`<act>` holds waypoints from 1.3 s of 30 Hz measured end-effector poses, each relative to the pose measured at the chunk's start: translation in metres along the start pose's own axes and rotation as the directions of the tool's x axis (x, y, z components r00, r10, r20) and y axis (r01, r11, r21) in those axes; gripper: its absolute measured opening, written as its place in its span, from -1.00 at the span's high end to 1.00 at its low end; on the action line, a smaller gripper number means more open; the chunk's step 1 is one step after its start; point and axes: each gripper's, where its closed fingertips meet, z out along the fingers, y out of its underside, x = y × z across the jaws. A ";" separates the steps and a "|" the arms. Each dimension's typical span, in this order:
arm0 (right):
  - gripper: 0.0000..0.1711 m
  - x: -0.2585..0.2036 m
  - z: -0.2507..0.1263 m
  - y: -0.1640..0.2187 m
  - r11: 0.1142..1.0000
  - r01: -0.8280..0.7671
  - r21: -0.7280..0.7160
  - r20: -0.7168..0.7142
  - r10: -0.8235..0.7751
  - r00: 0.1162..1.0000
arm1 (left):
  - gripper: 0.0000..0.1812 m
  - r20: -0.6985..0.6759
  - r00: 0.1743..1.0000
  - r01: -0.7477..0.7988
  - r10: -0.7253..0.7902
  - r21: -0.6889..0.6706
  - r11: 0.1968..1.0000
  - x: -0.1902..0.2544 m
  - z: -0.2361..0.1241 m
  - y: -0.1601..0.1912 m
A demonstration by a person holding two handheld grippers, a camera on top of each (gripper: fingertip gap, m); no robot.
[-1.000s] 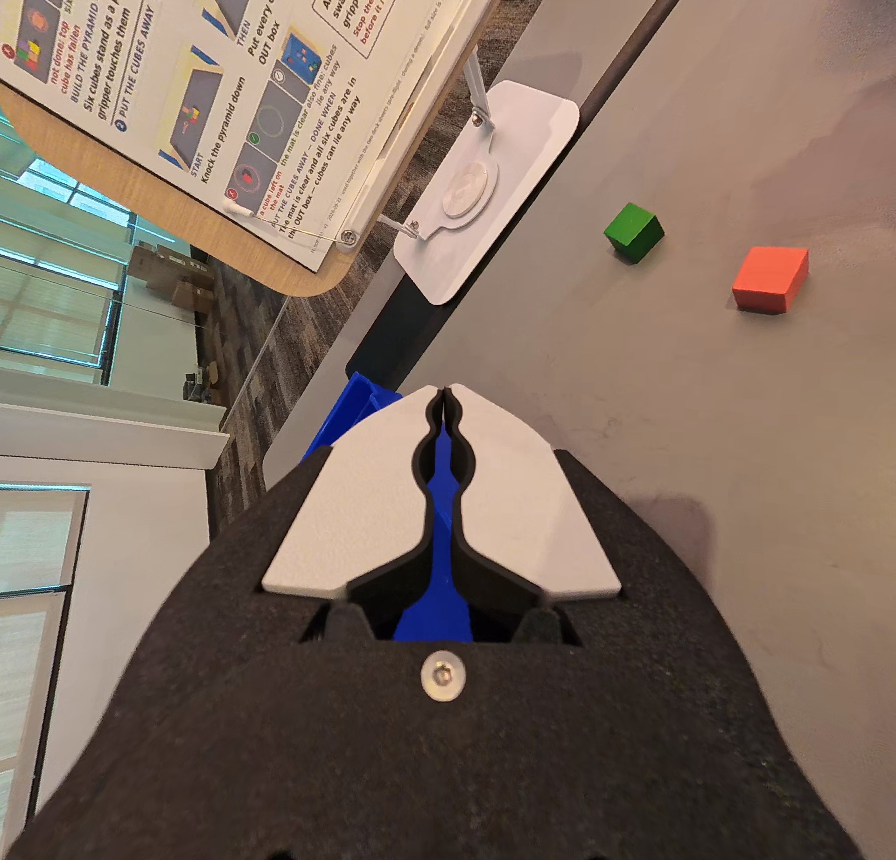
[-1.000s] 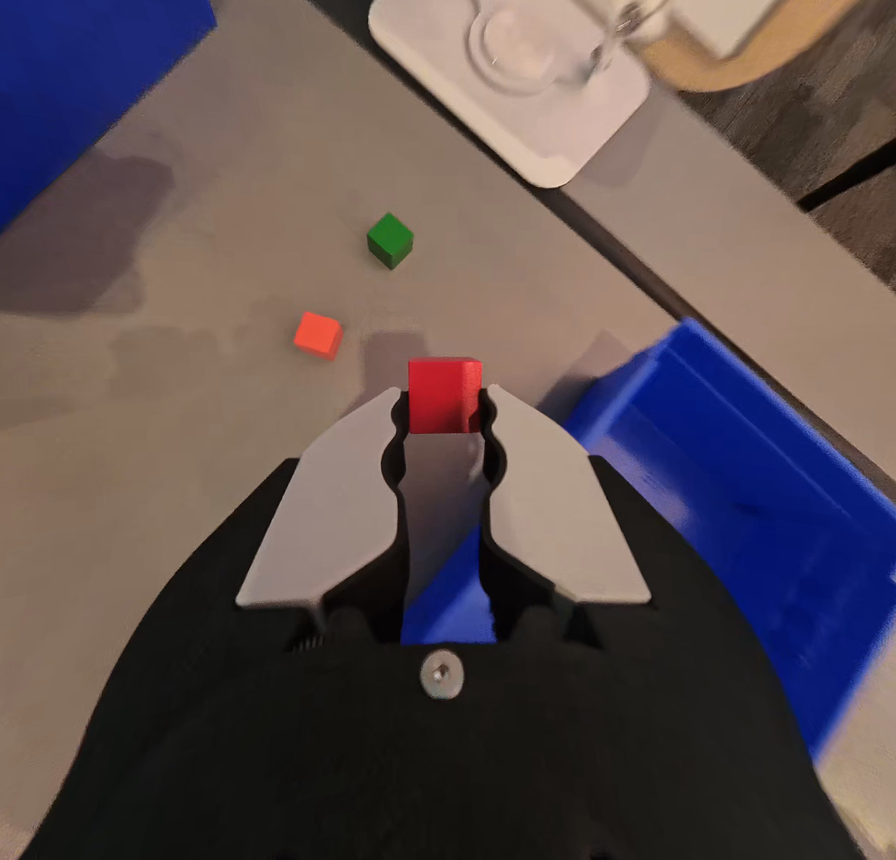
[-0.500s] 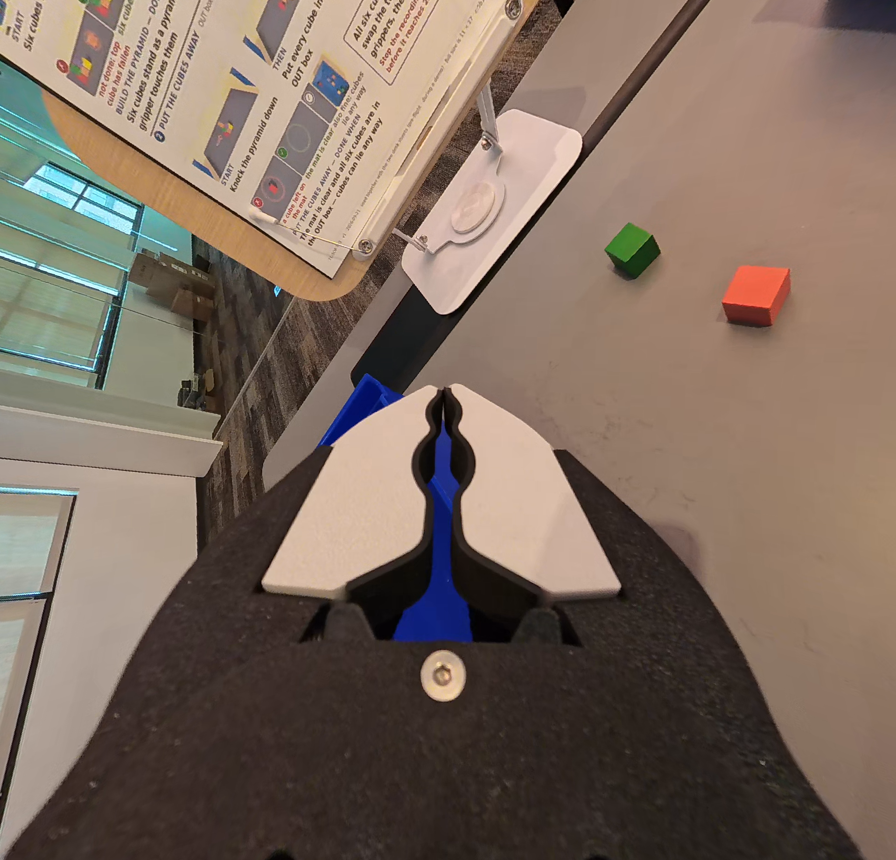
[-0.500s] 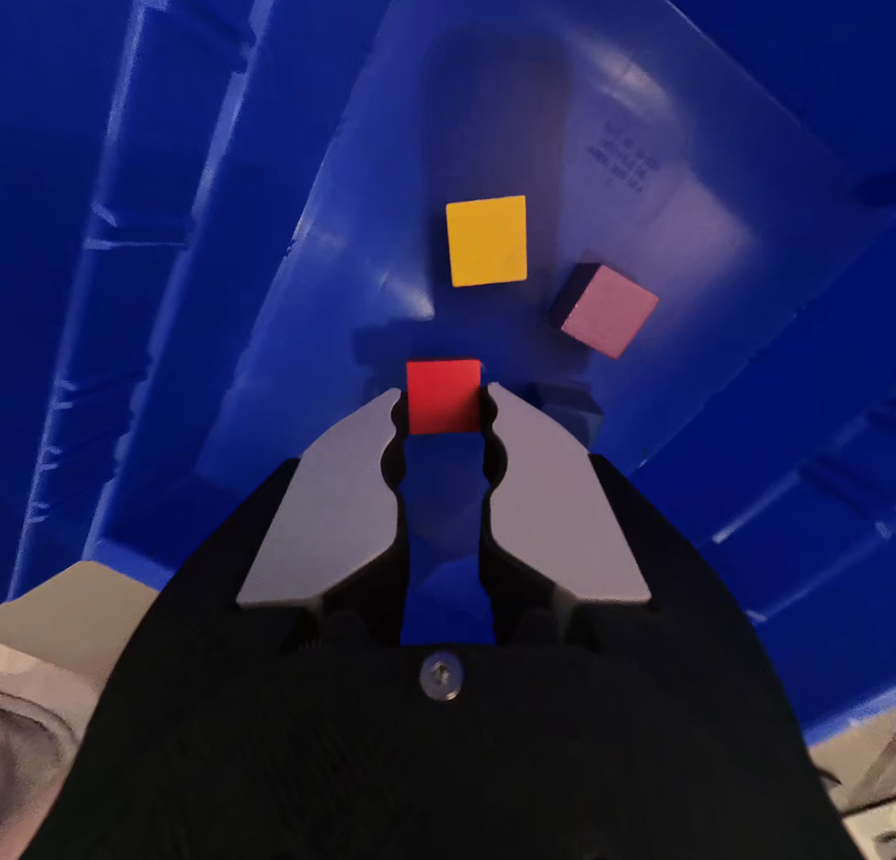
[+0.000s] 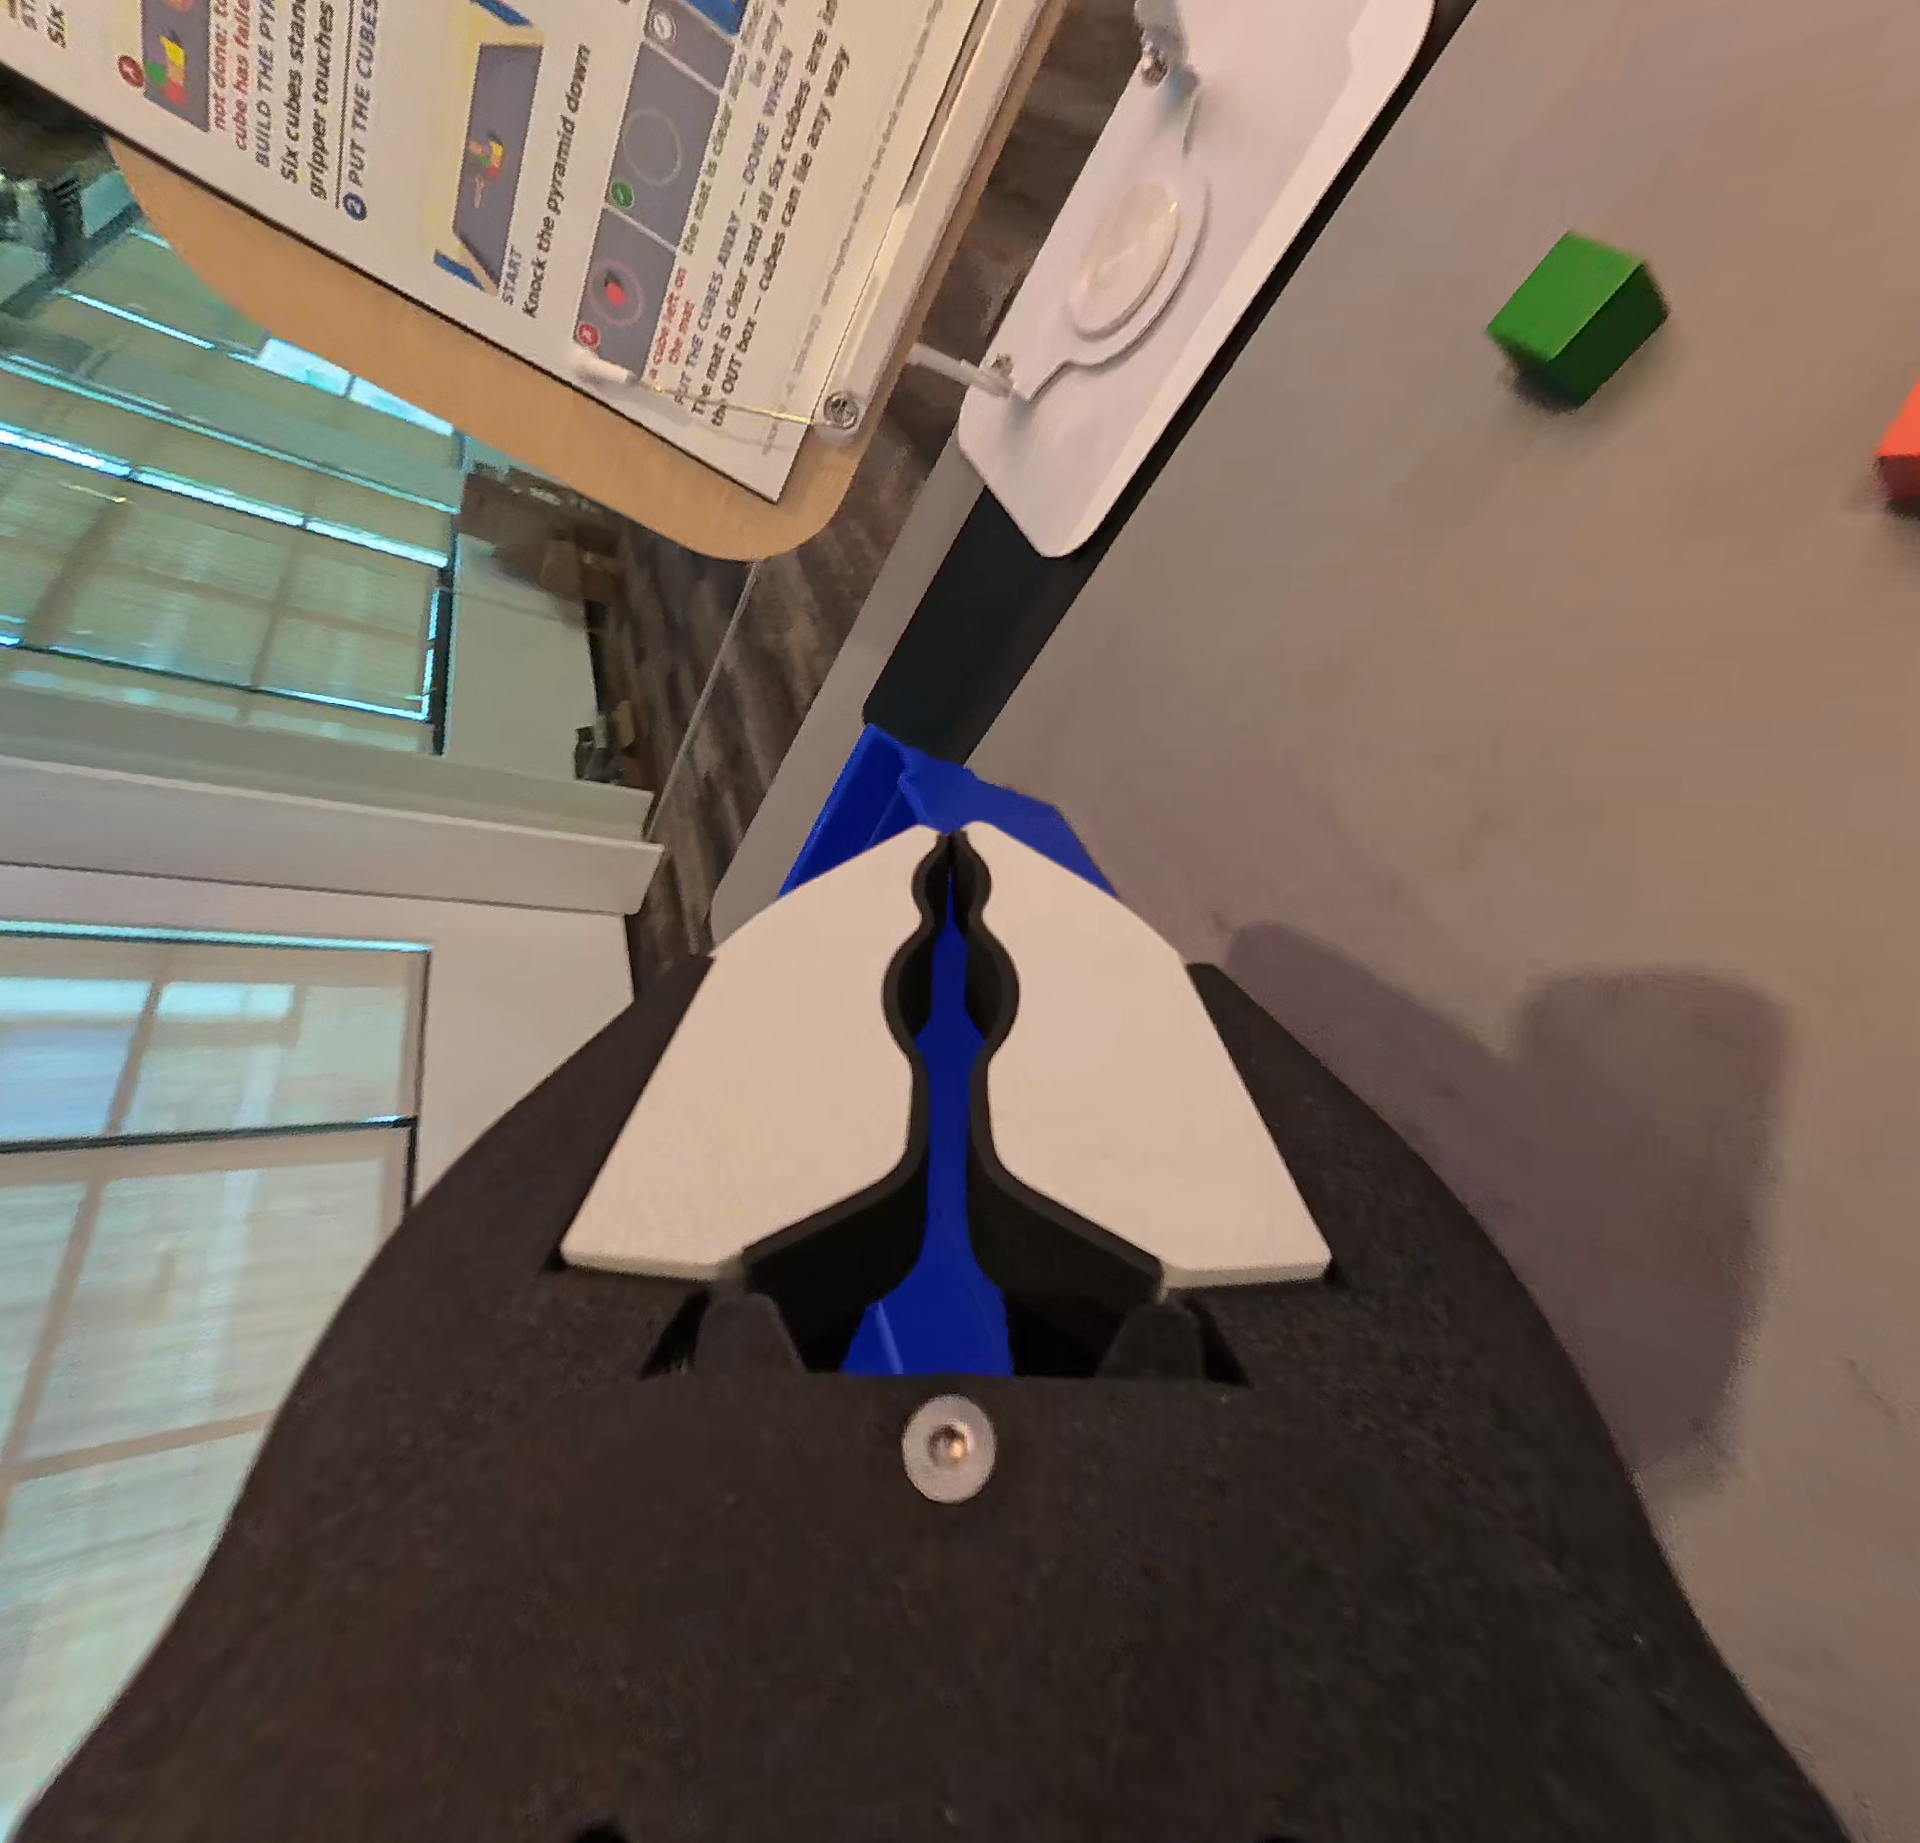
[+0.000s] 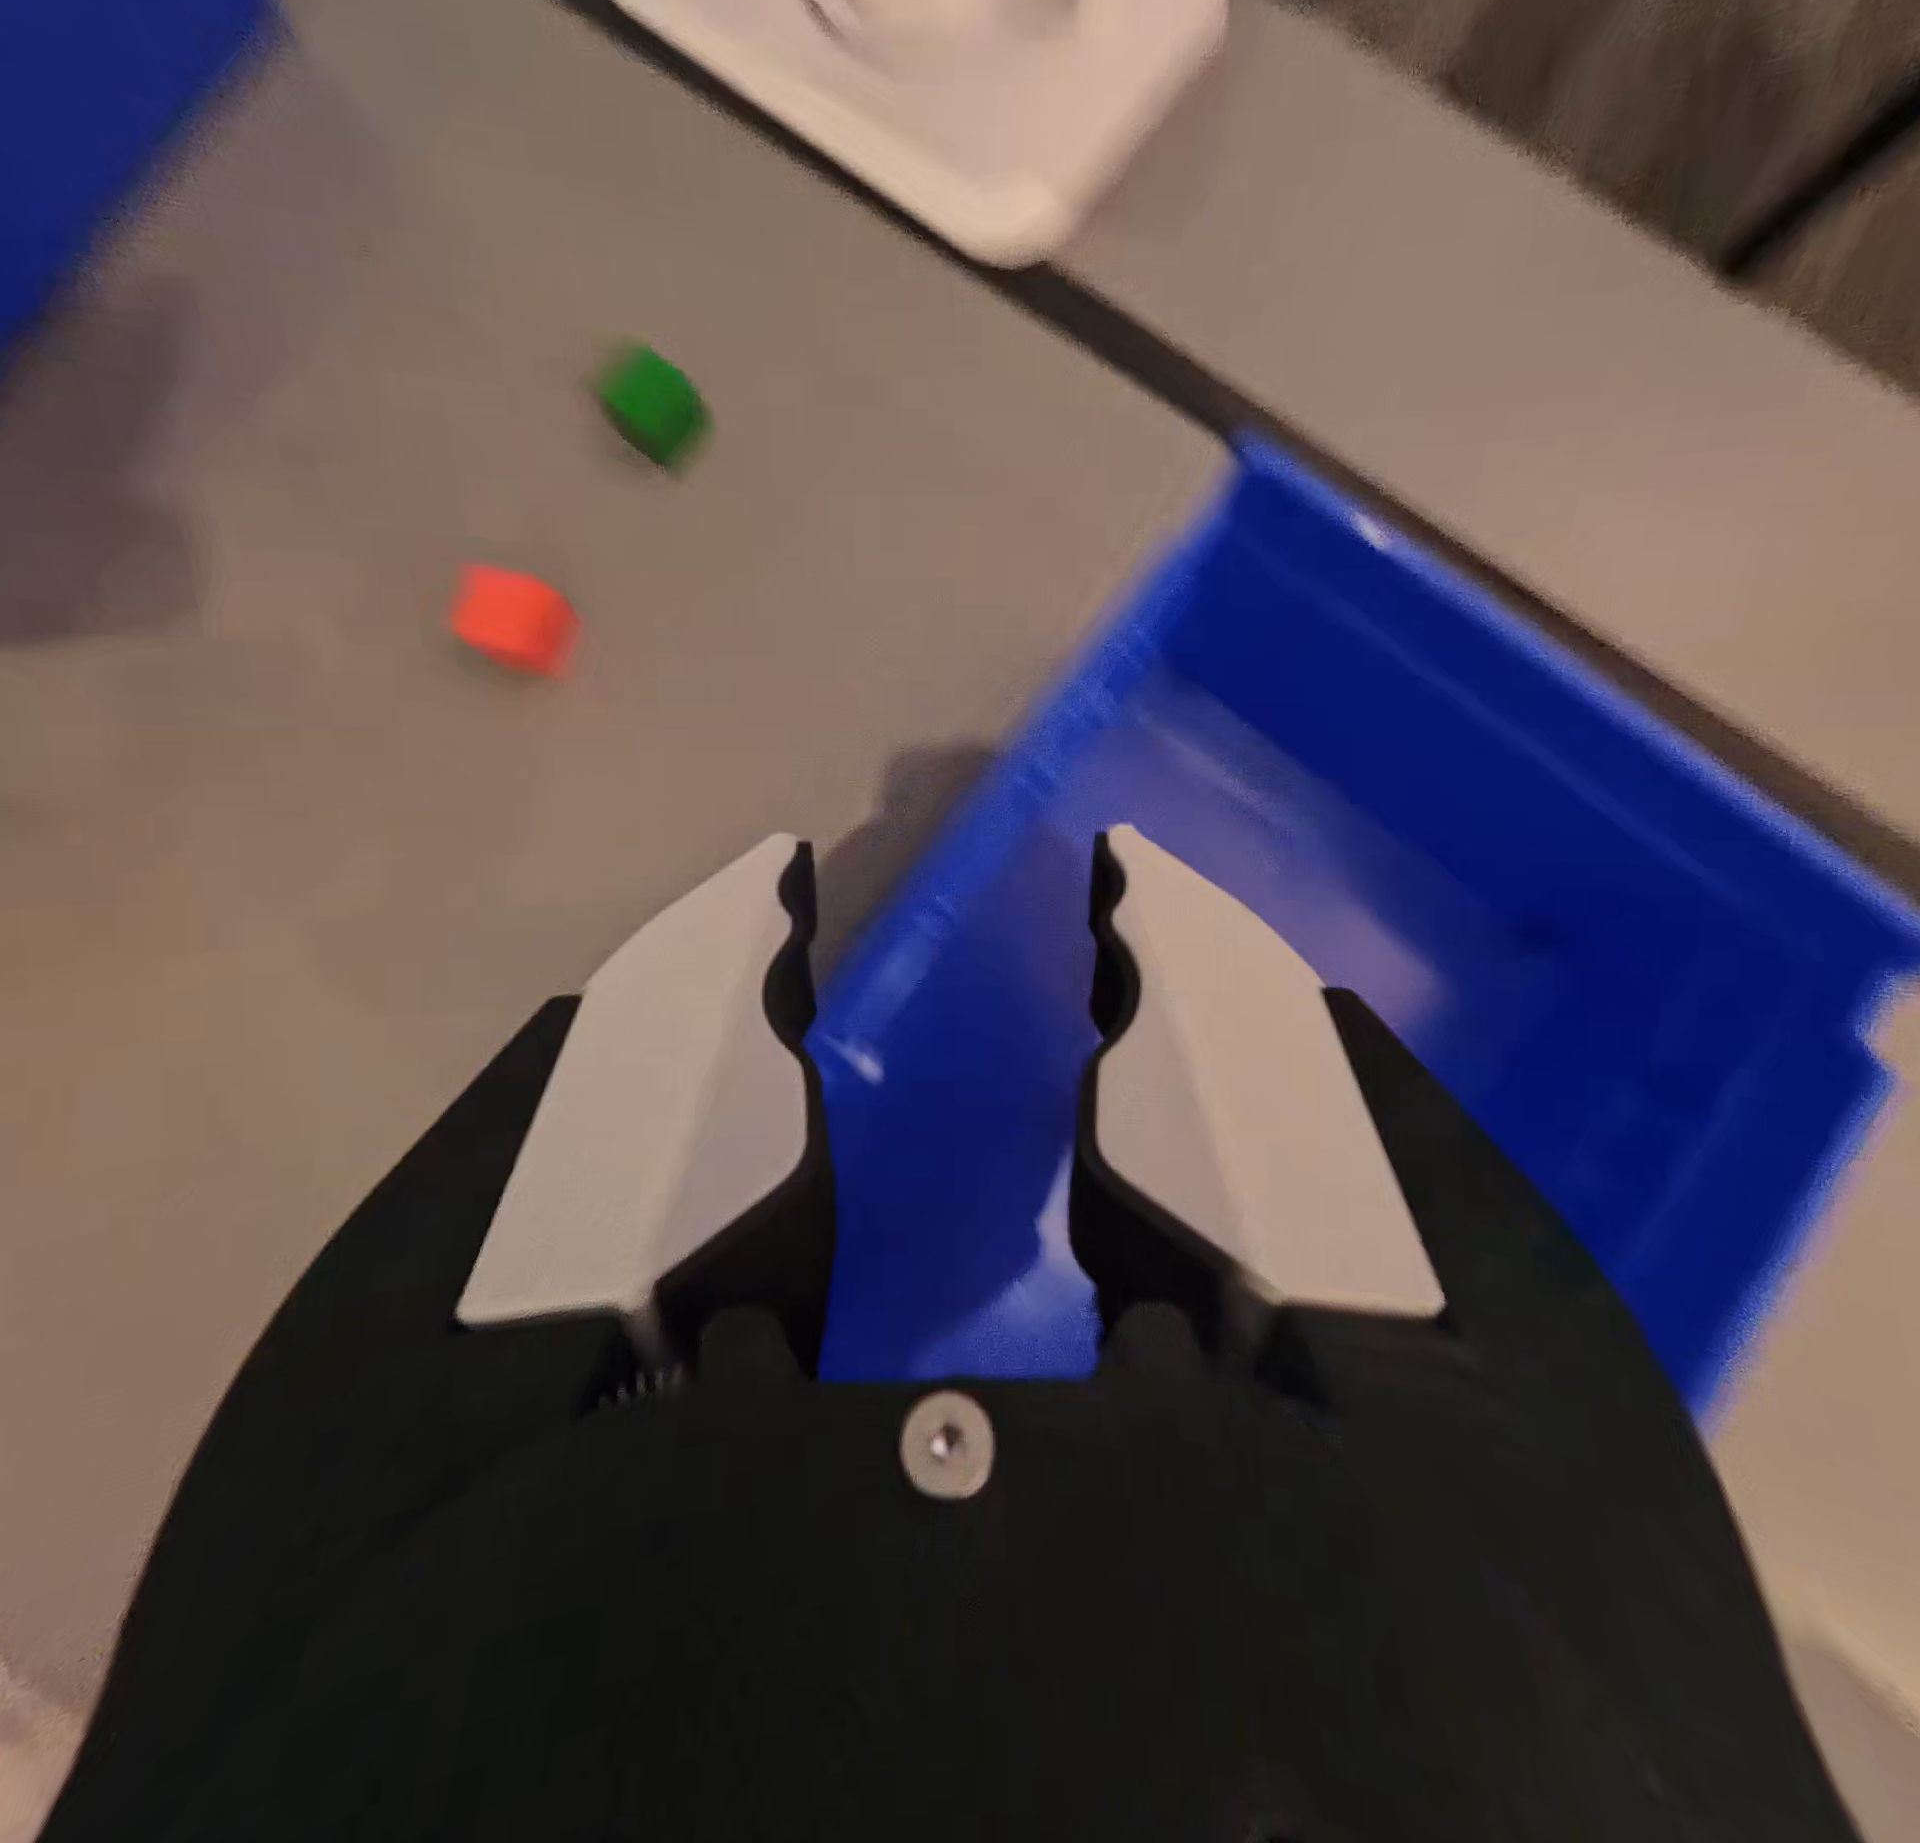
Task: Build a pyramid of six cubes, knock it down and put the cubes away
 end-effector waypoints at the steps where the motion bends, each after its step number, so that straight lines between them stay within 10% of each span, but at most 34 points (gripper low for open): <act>1: 0.39 -0.025 0.003 -0.018 0.998 0.014 0.069 0.050 -0.017 0.999 | 1.00 0.019 1.000 -0.009 0.009 -0.017 1.000 -0.001 0.002 0.002; 7: 0.40 -0.145 0.097 -0.043 0.990 0.073 0.118 0.190 -0.094 0.977 | 1.00 0.151 0.986 -0.051 0.068 -0.118 0.992 -0.018 0.008 0.016; 14: 0.36 -0.143 0.168 -0.002 0.979 0.188 -0.075 -0.027 -0.191 0.981 | 1.00 0.139 0.987 -0.058 0.076 -0.132 0.990 -0.016 0.010 0.019; 16: 0.64 -0.144 0.171 0.007 0.976 0.185 -0.115 0.017 -0.184 0.983 | 1.00 0.130 0.988 -0.061 0.079 -0.133 0.989 -0.014 0.011 0.019; 29: 0.66 -0.100 0.040 -0.034 0.991 0.126 0.031 0.106 -0.129 0.986 | 1.00 0.124 0.989 -0.069 0.086 -0.136 0.988 -0.013 0.011 0.020; 39: 0.65 0.019 0.009 0.063 0.971 0.139 -0.195 0.108 -0.120 0.987 | 1.00 0.092 0.992 -0.071 0.083 -0.129 0.989 -0.005 0.011 0.018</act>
